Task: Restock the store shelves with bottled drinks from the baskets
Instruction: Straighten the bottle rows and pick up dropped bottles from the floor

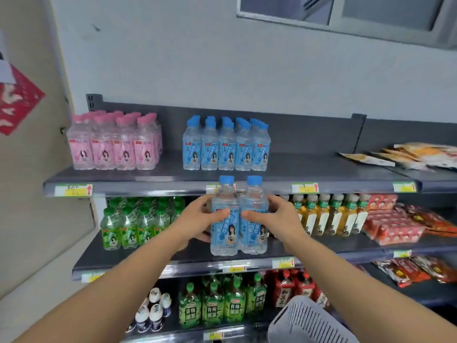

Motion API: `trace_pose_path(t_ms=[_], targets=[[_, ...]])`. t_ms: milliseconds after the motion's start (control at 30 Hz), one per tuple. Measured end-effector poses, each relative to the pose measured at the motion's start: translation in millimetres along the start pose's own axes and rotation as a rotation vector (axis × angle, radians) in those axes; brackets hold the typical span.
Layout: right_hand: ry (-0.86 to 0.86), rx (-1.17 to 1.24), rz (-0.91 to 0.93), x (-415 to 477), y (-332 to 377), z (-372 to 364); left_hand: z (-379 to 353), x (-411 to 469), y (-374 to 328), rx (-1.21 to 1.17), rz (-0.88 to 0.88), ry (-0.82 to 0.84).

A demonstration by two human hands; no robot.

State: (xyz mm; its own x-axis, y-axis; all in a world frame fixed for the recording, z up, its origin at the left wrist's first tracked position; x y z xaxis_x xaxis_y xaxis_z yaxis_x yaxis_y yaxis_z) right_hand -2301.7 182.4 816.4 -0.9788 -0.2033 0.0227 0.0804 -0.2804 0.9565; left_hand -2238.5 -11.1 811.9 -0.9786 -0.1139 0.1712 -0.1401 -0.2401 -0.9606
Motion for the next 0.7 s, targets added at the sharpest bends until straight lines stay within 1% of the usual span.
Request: trace_pose_path(t_ms=[133,233,367,467,700], targets=[[-0.044,0.035,0.041,19,25,14,1,34,-29,0.032,-0.05,-0.013],[-0.089,0.048,0.059,33,37,23,0,64,-41,0.074,-0.097,-0.063],[-0.165,-0.003,0.051,57,47,37,-6,105,-56,0.124,-0.152,-0.094],[-0.198,-0.022,0.05,74,51,46,-12,139,-59,0.147,-0.155,-0.109],[-0.23,0.011,0.037,108,46,63,-36,206,-56,0.082,-0.169,-0.136]])
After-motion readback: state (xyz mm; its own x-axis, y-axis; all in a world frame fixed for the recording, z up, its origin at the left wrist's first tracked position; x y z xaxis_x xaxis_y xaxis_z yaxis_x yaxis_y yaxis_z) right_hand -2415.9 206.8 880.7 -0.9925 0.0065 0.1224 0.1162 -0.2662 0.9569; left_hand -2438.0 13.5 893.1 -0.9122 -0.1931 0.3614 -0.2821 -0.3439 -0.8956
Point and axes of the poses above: each hand's wrist, its own x-axis towards the middle knuckle, its own z-axis out of the back of the hand, y = z × x, the point moved 2 cm from there along x, towards the middle knuckle, and after that the axes turned 10 degrees about -z, right-handed, at the moved point
